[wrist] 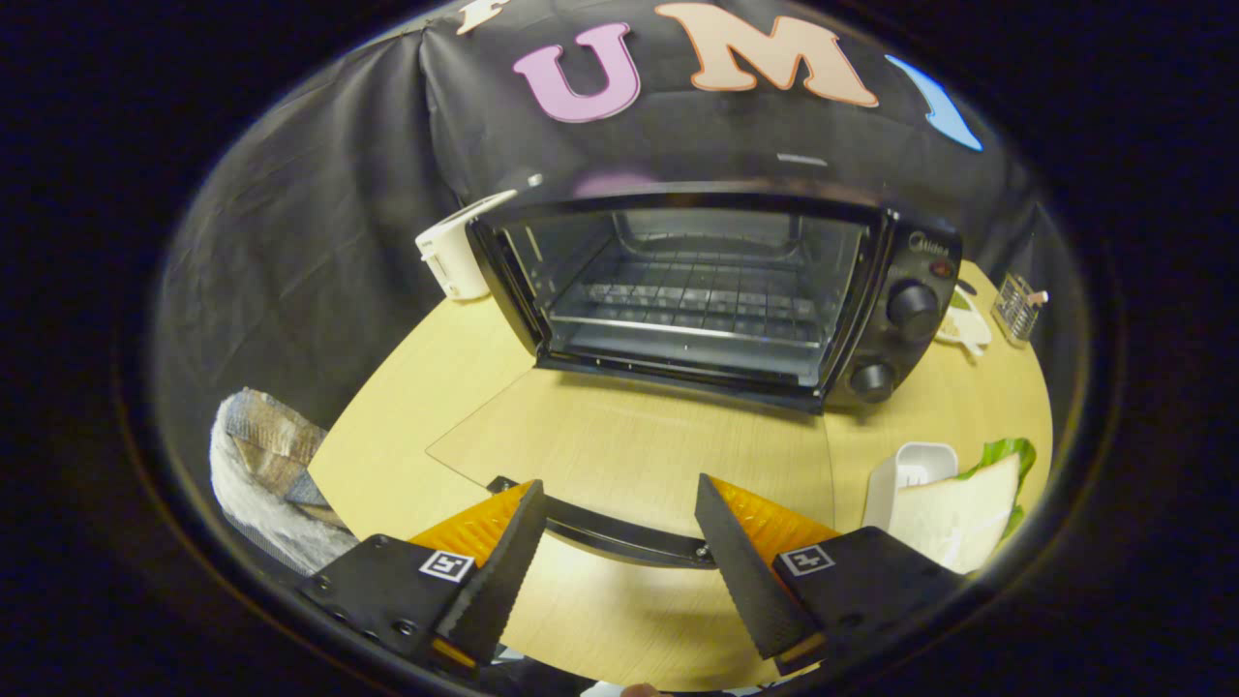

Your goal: Open the toaster oven, put the food inside, and close the toaster oven door.

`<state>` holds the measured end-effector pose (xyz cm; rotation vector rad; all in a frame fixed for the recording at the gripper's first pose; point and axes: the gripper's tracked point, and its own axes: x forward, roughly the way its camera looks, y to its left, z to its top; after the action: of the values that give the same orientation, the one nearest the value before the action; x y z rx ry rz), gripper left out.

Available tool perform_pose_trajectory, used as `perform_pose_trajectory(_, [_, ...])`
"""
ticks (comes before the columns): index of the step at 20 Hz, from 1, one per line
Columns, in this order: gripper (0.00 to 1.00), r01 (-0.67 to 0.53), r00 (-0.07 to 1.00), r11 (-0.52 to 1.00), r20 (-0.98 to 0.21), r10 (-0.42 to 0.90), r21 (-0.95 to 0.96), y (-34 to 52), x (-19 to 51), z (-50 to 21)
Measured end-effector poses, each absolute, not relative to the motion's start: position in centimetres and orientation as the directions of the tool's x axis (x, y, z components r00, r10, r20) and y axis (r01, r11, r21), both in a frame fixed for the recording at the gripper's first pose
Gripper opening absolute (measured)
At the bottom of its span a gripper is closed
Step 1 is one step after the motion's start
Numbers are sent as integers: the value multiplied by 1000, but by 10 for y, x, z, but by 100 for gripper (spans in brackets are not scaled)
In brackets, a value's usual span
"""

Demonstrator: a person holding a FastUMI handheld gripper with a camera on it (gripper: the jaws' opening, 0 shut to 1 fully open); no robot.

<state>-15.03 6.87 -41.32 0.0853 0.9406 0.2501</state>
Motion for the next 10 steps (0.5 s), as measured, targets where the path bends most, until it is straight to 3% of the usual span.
perform_pose_trajectory(4, [98, -169, 519, 968, -818, 248, 186, 68, -162, -438])
perform_pose_trajectory(10, [98, -167, 599, 956, -745, 294, 243, 63, -144, -413])
